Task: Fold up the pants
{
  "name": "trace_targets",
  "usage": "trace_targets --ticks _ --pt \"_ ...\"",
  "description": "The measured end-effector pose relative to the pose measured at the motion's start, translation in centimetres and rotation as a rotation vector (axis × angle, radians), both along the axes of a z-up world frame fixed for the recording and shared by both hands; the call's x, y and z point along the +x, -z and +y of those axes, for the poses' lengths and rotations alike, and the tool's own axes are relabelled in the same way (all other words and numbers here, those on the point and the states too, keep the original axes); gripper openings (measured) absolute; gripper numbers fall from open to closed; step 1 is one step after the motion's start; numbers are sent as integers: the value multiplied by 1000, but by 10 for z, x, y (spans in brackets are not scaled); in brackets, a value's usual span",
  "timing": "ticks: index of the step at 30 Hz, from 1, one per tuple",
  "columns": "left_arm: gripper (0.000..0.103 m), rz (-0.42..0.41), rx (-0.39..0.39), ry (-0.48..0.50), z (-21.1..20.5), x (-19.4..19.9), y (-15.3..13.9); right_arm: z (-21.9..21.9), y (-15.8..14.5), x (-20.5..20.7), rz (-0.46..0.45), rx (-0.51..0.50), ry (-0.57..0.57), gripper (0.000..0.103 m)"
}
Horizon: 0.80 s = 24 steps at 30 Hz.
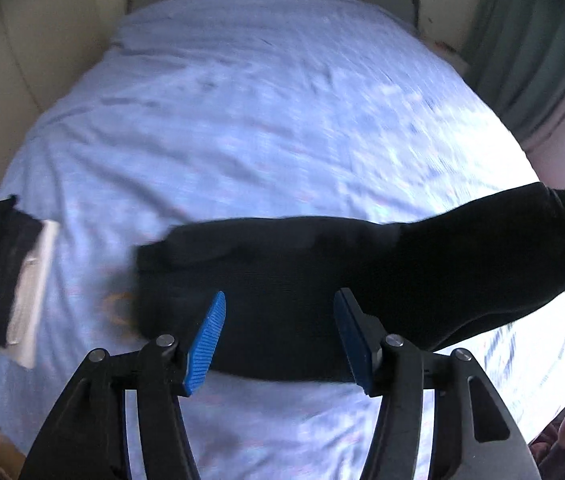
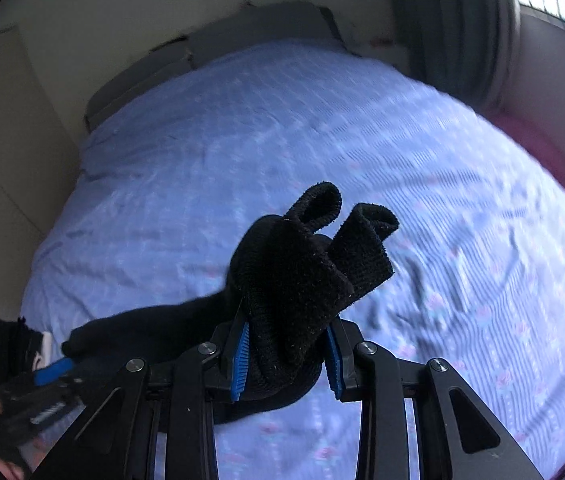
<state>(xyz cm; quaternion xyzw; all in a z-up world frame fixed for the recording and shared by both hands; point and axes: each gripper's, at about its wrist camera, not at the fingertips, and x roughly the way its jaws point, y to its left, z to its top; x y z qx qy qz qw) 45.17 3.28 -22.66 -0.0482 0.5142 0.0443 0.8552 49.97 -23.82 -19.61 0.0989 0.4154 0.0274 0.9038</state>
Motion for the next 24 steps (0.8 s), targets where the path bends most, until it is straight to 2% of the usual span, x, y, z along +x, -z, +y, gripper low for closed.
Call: trace_targets --ticks 6,10,17,24 --pt "56 -27 16 -25 73 -41 -16 104 -33 -3 -77 -150 -105 32" --pt "56 -33 25 -38 117 -57 -17 172 -34 -5 -72 -198 -178 32" --pt "56 -29 8 -73 182 -81 -8 276 3 -20 -10 -331 -303 32" --pt "56 -3 -2 -109 221 -95 10 340 62 -33 103 -435 -425 33"
